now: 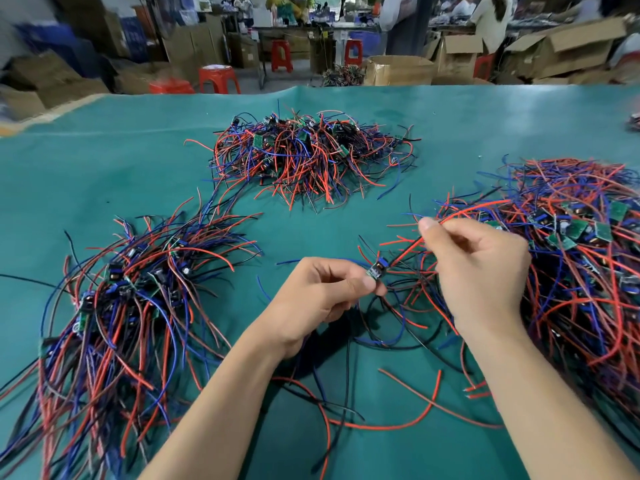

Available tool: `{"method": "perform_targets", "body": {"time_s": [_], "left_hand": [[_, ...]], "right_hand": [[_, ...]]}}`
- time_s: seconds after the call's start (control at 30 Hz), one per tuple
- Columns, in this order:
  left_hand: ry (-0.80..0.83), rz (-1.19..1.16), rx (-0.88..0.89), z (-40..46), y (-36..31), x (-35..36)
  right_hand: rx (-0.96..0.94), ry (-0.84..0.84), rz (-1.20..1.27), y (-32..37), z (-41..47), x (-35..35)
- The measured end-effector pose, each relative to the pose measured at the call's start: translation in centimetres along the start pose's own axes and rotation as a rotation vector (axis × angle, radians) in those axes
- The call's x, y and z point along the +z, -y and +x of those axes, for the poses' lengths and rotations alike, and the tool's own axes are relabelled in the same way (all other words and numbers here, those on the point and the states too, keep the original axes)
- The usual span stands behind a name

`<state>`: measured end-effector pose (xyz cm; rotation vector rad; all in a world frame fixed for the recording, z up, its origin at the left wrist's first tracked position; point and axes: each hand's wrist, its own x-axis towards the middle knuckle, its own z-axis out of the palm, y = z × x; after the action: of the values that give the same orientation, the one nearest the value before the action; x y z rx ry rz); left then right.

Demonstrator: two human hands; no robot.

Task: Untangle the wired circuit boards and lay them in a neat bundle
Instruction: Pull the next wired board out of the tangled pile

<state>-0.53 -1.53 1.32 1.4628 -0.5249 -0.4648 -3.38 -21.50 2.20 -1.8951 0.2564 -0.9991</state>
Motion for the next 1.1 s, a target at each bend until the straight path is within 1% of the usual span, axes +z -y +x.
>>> {"method": "perform_targets", "body": {"time_s": [0.1,0.2,0.3,0.4,0.47,0.53,0.57,0.63,0.7,0.73,0.87,0.97,1.0,1.1], "left_hand": [[0.024,0.015,-0.002,0.0,0.1,-0.1],[0.041,0.012,0.013,-0.1,-0.2,0.1],[0.024,0.019,0.009,-0.1,-0.5,0.4],[-0.036,-0.006,0.010,0.0,-0.3,0.2],[-0.070,-0.058,0.010,0.1,0.0,0.0],[-0.122,-0.118,0.000,0.2,0.1,-0.2],[-0.143,-0.141,-0.002,0.3,0.1,-0.2],[-0.158,-0.164,0.009,0.3,0.1,-0.2],[-0.128,-0.144,0.029,0.3,0.0,0.0],[-0.108,-0.120,0.036,0.2,0.0,0.0],[-0.071,-0.063,0.030,0.1,-0.1,0.1],[-0.066,-0.060,0.008,0.1,0.1,0.0],[-0.066,-0.057,-0.001,0.2,0.2,0.0],[-0.039,-0.043,-0.001,0.1,0.2,-0.1]], "right_hand": [[0.110,-0.094,0.091,0.2,0.7,-0.6],[0.244,-0.139,0.308,0.8,1.0,-1.0],[0.413,-0.231,0.533,1.2,1.6,-1.2],[0.493,-0.217,0.655,1.3,2.0,-1.4],[0.446,-0.166,0.603,1.3,1.7,-1.1],[0.391,-0.076,0.507,1.4,1.0,-0.4],[0.386,0.005,0.472,1.4,0.5,0.2],[0.377,0.245,0.392,1.6,-0.9,1.3],[0.309,0.474,0.314,1.9,-2.4,2.2],[0.256,0.528,0.303,2.0,-2.8,2.3],[0.104,0.534,0.282,2.1,-2.3,1.6],[0.026,0.533,0.197,2.2,-2.1,1.3],[0.013,0.502,0.192,2.3,-2.1,1.2],[0.035,0.335,0.210,2.4,-1.5,0.9]]}}
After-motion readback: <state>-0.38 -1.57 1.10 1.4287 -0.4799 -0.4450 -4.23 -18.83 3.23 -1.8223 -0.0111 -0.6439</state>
